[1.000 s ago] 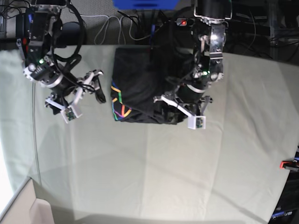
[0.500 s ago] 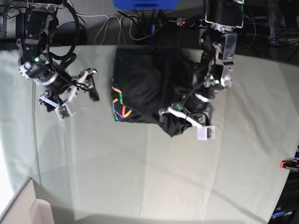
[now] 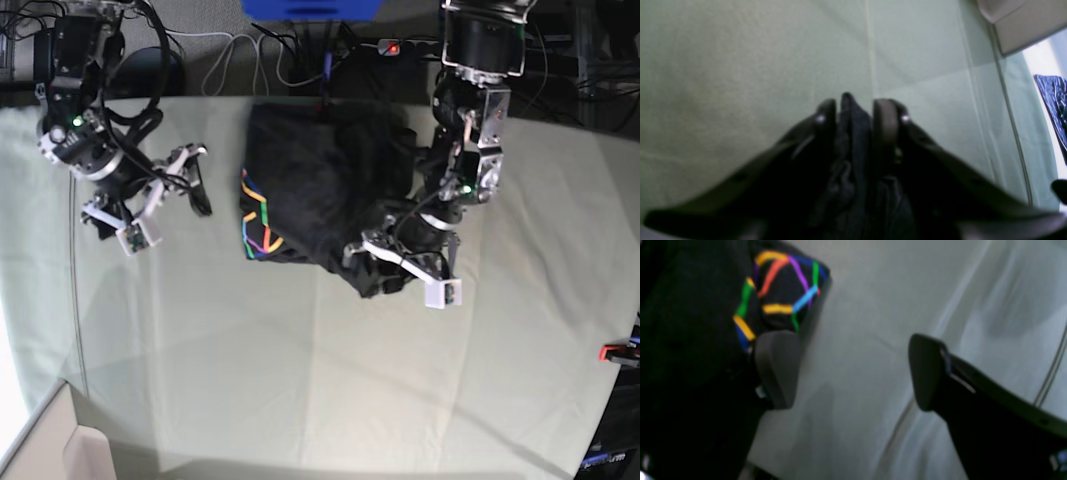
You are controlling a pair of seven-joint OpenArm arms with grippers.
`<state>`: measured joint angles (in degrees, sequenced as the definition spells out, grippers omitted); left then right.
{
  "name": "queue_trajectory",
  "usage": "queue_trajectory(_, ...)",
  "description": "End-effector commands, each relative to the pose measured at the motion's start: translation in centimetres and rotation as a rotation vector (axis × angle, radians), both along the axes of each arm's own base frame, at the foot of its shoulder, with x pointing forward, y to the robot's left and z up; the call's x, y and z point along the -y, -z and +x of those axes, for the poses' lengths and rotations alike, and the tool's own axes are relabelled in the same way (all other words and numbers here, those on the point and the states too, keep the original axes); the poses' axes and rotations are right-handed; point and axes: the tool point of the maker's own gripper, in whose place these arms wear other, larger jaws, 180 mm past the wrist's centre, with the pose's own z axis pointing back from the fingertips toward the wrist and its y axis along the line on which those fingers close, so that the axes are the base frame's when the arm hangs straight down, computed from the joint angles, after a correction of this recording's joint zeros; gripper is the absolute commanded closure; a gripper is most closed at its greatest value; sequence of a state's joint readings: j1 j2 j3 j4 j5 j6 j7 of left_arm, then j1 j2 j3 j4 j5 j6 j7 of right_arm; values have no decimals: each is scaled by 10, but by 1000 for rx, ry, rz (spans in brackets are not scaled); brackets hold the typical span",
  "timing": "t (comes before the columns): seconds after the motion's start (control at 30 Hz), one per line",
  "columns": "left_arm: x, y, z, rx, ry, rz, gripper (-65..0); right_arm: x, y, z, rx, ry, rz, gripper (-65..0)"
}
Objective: Layout the t-shirt on the table in an organized manner, then fold the t-shirt properly
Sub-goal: 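Pull the grasped edge with the left gripper to straighten the shirt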
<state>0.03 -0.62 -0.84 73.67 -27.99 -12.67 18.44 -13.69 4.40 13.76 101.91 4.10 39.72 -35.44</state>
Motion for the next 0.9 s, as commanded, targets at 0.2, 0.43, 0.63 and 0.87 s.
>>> queue_trajectory(0.2, -10, -58, -20, 151, -7, -47, -427, -2, -25, 2, 77, -18, -5, -517)
queue_trajectory(0.43, -15, -59, -98, 75, 6, -113, -427, -4, -21, -17, 50, -24, -11, -517)
queue_trajectory(0.63, -14, -25, -148, -60, -3, -117, -427, -4, -13, -27, 18, -23, -10, -517)
queue_trajectory(0.87, -17, 0, -157, -129, -16, -112, -427, -5, -12, -28, 17, -22, -3, -516)
